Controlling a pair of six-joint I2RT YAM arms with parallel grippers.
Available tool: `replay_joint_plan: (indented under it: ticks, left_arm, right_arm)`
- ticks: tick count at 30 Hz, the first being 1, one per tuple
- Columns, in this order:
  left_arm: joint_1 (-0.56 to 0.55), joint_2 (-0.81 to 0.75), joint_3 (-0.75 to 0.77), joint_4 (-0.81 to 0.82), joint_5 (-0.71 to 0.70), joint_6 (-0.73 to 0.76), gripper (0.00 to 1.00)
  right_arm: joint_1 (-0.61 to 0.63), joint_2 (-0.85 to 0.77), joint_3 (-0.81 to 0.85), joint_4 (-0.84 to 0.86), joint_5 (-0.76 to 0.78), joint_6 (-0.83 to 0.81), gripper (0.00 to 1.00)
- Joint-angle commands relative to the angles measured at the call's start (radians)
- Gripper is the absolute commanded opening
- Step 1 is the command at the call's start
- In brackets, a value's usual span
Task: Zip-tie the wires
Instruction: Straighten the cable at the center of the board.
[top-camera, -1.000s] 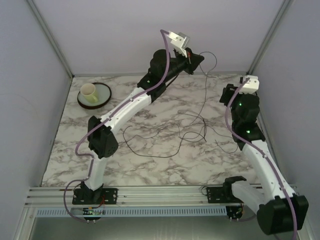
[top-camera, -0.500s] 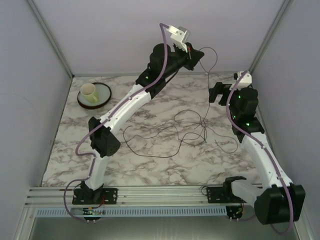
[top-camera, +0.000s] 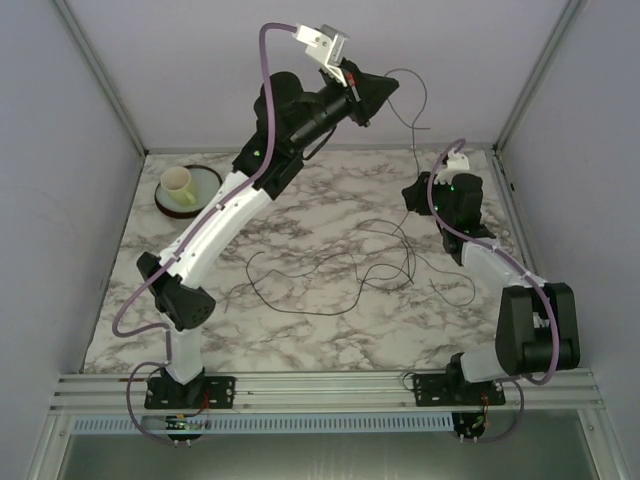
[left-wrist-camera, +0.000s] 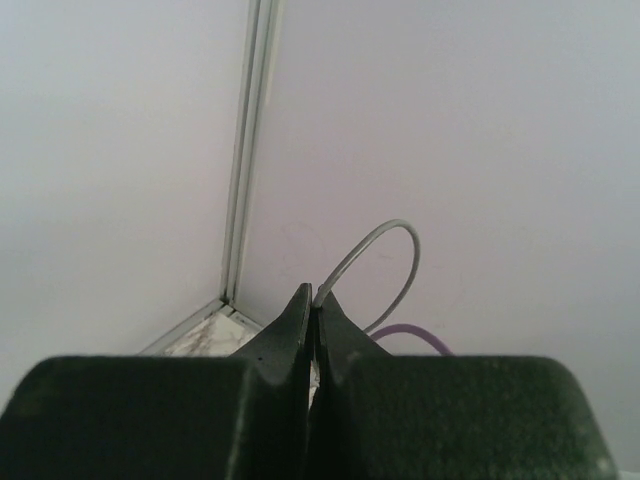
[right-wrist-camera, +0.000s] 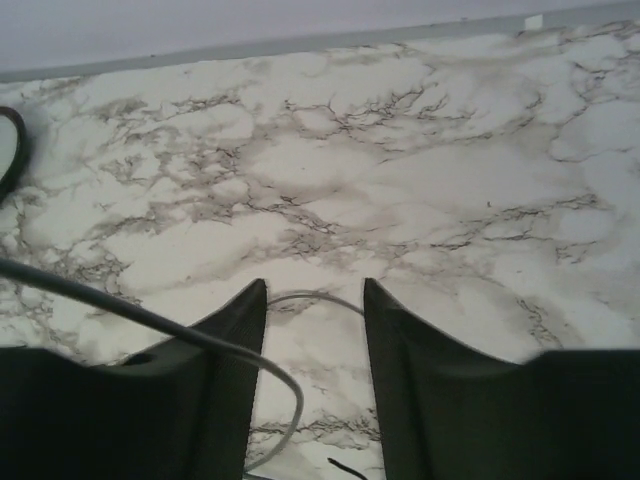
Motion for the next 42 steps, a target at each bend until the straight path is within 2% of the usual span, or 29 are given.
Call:
replay_joint_plan:
  ticks: [1,4,5,11,16,21,24,28,33,37,42]
  left_arm:
    - [0.011,-0.072,-0.031,-0.035,-0.008,0.025,0.0]
    - [0.034,-0.13,-0.104,-0.055,-0.032,0.035,0.0]
    - [0.045,-0.152,-0.135,-0.06,-0.051,0.043,0.0]
    - [0.133,-0.3,-0.374,-0.11,-0.146,0.071,0.0]
    - [0.17,-0.412,-0.541,-0.331,-0.239,0.128,0.0]
    - [0.177,-0.481,-0.625,-0.608,-0.337,0.181,0.0]
    - [0.176,-0.496,-0.624,-0.772,-0.368,0.204,0.0]
    - [0.177,-0.506,-0.625,-0.943,-0.455,0.225,0.0]
    - [0.177,-0.498,-0.653,-1.063,-0.528,0.233,0.0]
    - [0.177,-0.487,-0.718,-1.091,-0.548,0.234,0.0]
    - [0.177,-0.466,-0.855,-1.084,-0.566,0.22,0.0]
  right_arm:
    - [-0.007,-0.043,-0.001,0.117,-0.029,0.012,0.31]
    - [-0.007,-0.11,0.006,0.045,0.022,-0.02,0.05]
    - [-0.007,-0.135,0.014,0.008,0.048,-0.037,0.01]
    - [-0.009,-0.266,0.09,-0.191,0.247,-0.169,0.0]
    - [-0.009,-0.263,0.3,-0.553,0.379,-0.285,0.0]
    - [-0.004,-0.27,0.377,-0.883,0.33,-0.258,0.0]
    - [0.012,-0.287,0.358,-1.003,0.284,-0.216,0.0]
    - [0.054,-0.289,0.316,-1.103,0.238,-0.171,0.0]
    - [0.161,-0.206,0.307,-1.177,0.232,-0.152,0.0]
    - [0.258,-0.105,0.332,-1.25,0.322,-0.125,0.0]
    - [0.323,-0.041,0.323,-1.252,0.361,-0.098,0.0]
